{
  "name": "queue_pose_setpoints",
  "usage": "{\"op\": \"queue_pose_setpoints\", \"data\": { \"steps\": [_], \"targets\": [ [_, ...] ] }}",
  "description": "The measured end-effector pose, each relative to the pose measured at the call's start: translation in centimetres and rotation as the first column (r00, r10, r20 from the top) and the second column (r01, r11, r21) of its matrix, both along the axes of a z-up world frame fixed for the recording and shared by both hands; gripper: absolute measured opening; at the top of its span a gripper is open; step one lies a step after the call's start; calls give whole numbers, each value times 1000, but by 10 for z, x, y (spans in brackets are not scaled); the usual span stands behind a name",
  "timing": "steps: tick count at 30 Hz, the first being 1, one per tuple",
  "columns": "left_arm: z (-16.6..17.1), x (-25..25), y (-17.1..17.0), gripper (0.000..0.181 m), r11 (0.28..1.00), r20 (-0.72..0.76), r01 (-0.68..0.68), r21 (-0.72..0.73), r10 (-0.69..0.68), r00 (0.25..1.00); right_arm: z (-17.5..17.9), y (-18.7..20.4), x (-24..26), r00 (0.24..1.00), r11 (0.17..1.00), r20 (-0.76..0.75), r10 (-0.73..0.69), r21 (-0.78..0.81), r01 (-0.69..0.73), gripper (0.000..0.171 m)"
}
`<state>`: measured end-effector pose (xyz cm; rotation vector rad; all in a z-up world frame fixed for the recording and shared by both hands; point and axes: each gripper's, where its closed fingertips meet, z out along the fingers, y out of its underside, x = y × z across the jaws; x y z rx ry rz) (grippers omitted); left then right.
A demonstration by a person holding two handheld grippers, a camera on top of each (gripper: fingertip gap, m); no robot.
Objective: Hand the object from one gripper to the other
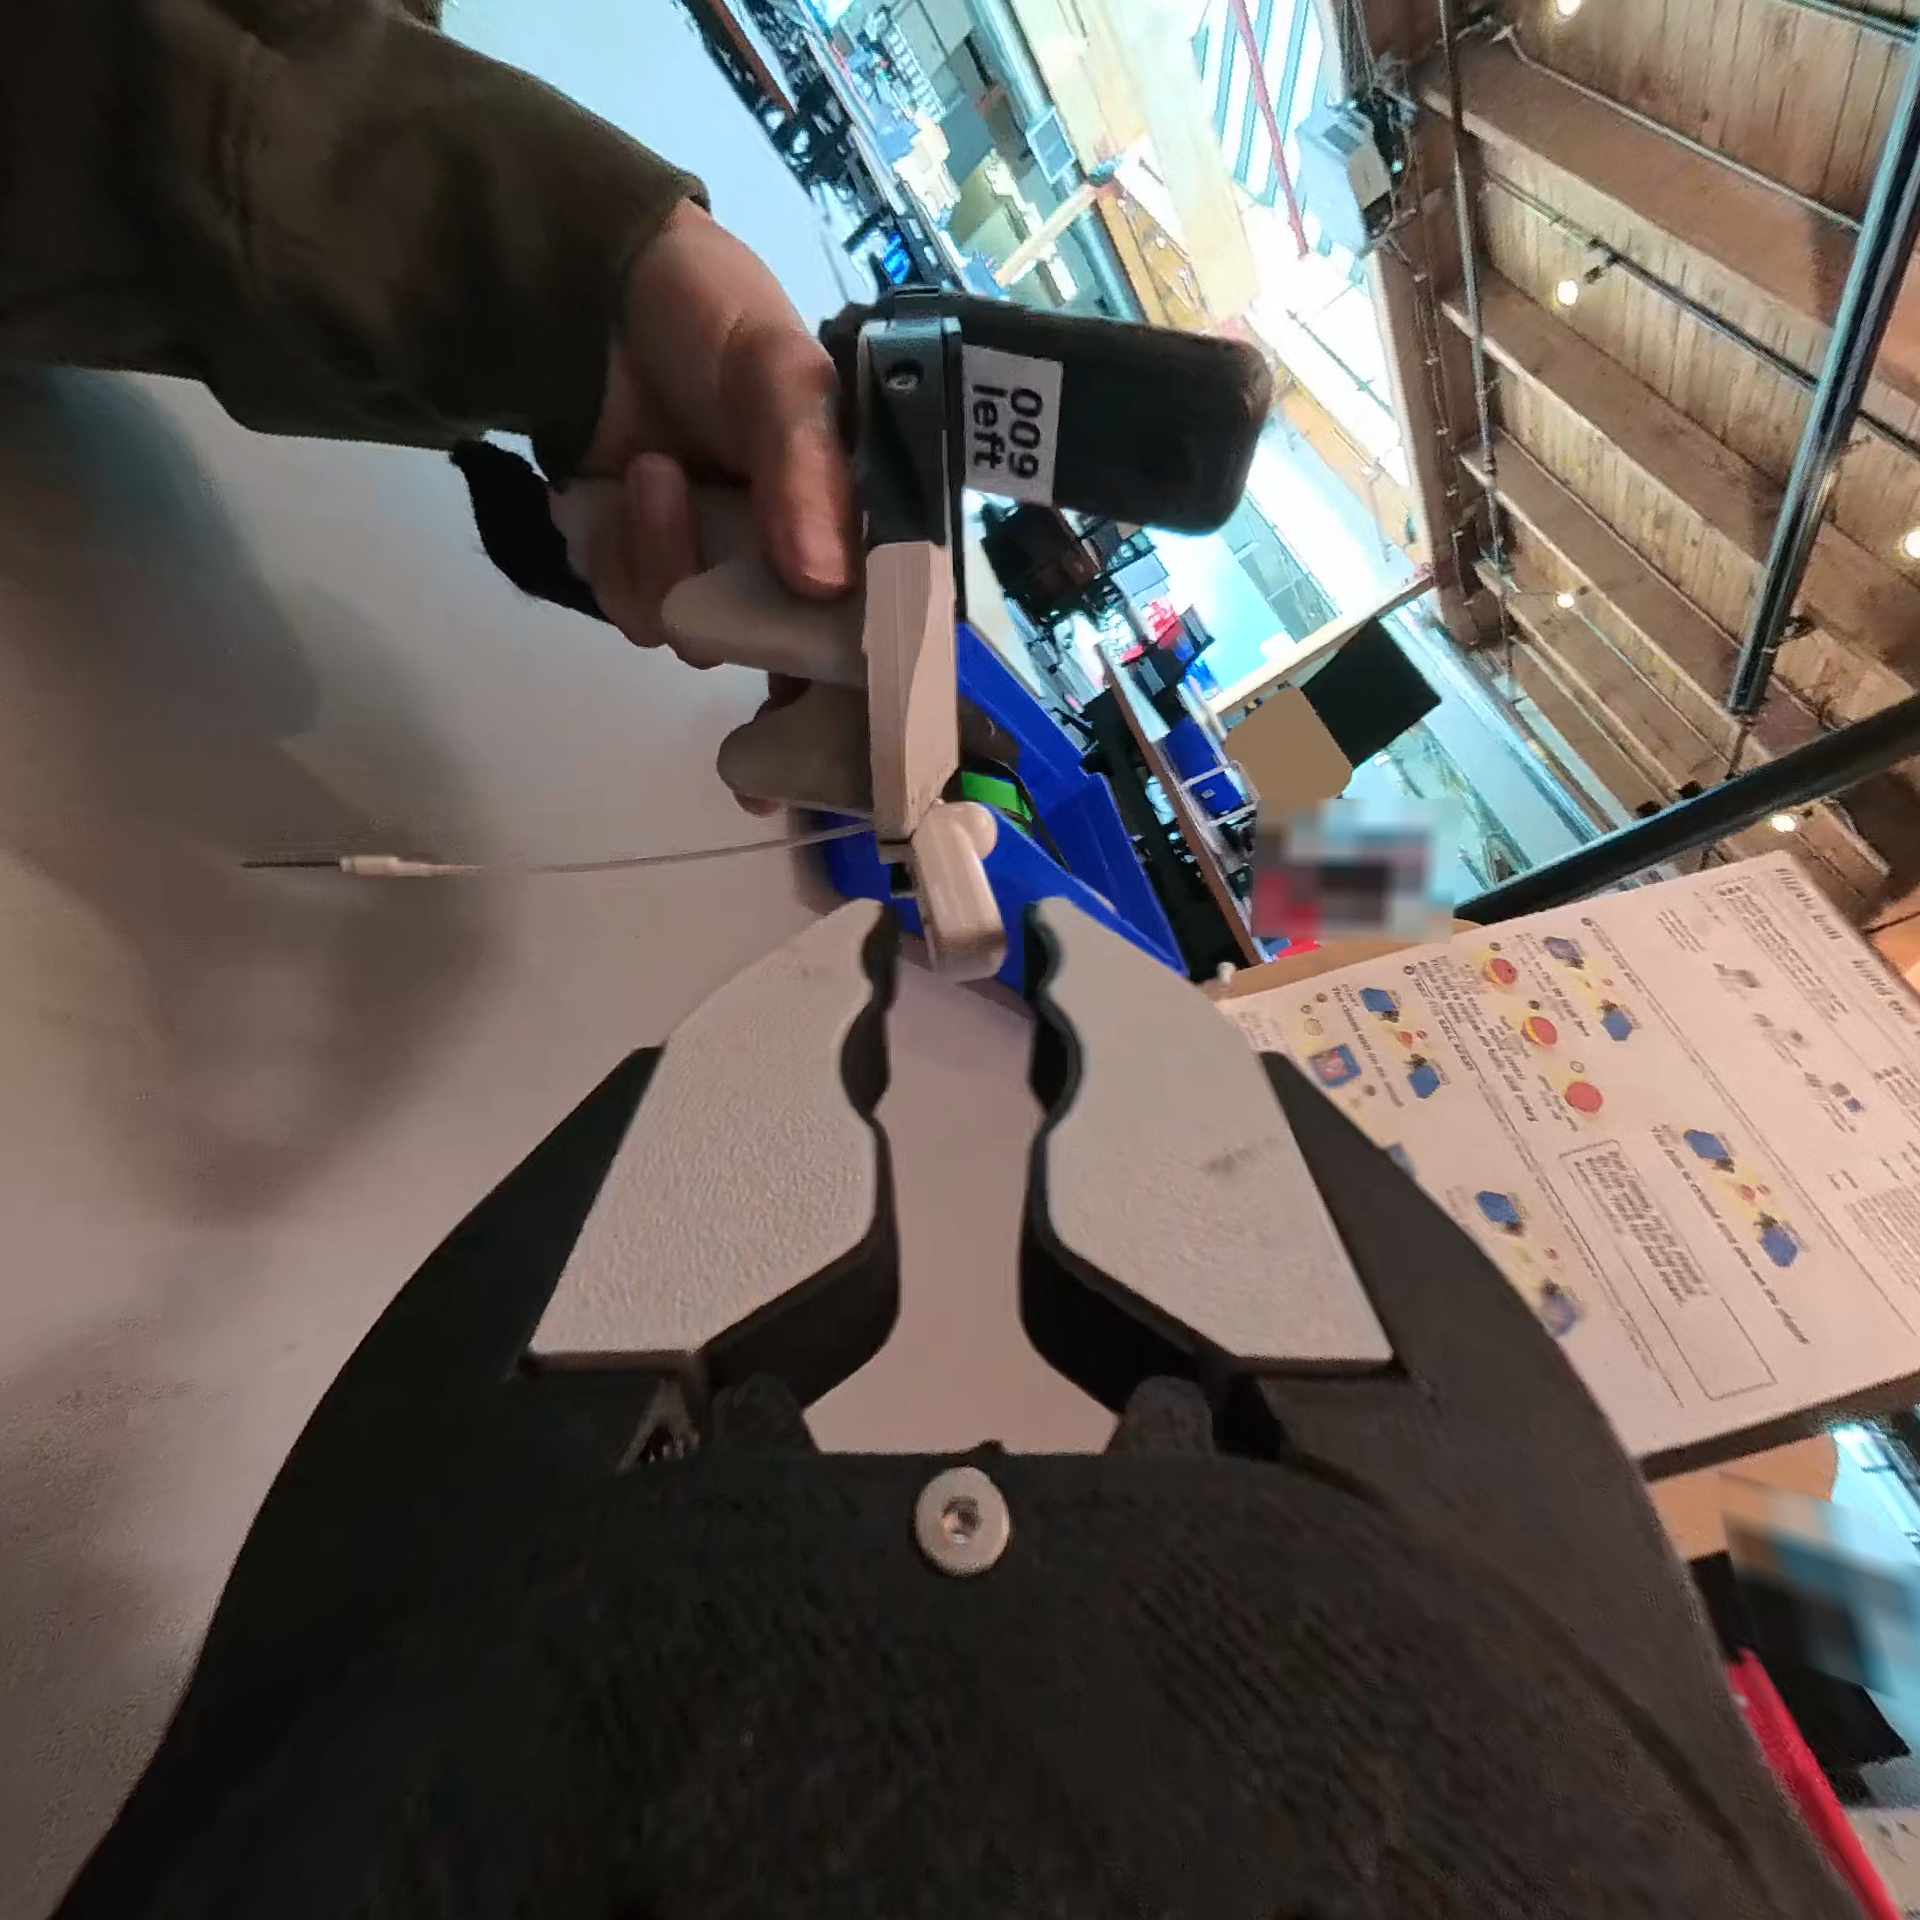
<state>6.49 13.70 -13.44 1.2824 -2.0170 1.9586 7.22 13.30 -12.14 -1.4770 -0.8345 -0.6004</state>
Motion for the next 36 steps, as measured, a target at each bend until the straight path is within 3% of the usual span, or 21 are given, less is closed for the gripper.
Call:
{"op": "queue_pose_setpoints", "data": {
  "steps": [1, 3, 7, 10, 12, 15, 18, 20, 25, 28, 36],
  "targets": [
    [-1, 0, -1, 13, 1000, -4, 3, -2, -3, 1000, -4, 1, 1, 1000, 1000, -12, -1, -23, 1, 14],
    [-5, 2, 0, 13, 1000, -7, -5, 10, 5, 1000, -8, 1, 3, 999, 998, -48, -1, -64, -2, 13],
    [7, 9, 4, 15, 998, 124, -56, 10, 55, 991, 0, 3, 11, 968, 996, -247, -37, -82, 18, 13],
    [6, 22, 21, 39, 965, 222, -224, 139, 190, 956, 2, 1, 33, 942, 989, -307, -138, -91, 115, 13],
    [5, 28, 32, 41, 920, 253, -328, 217, 271, 929, -1, -2, 47, 942, 967, -233, -243, -129, 217, 13],
    [4, 34, 39, 41, 832, 288, -449, 325, 365, 885, -7, -1, 60, 922, 912, 0, -386, -149, 382, 13],
    [-4, 41, 37, 42, 755, 310, -512, 410, 412, 857, -16, 5, 54, 888, 889, 216, -407, -130, 439, 13],
    [-9, 43, 30, 42, 760, 304, -501, 414, 404, 863, -20, 8, 51, 858, 882, 312, -408, -109, 459, 13],
    [-24, 42, 13, 66, 830, 176, -406, 383, 365, 914, -30, 14, 42, 829, 864, 388, -401, -140, 484, 13],
    [-26, 42, 11, 61, 820, 186, -410, 399, 366, 912, -34, 14, 45, 815, 854, 412, -407, -146, 500, 13],
    [-21, 39, 6, 61, 892, 90, -360, 274, 348, 933, -32, 15, 38, 865, 893, 354, -356, -143, 426, 13]
  ]
}}
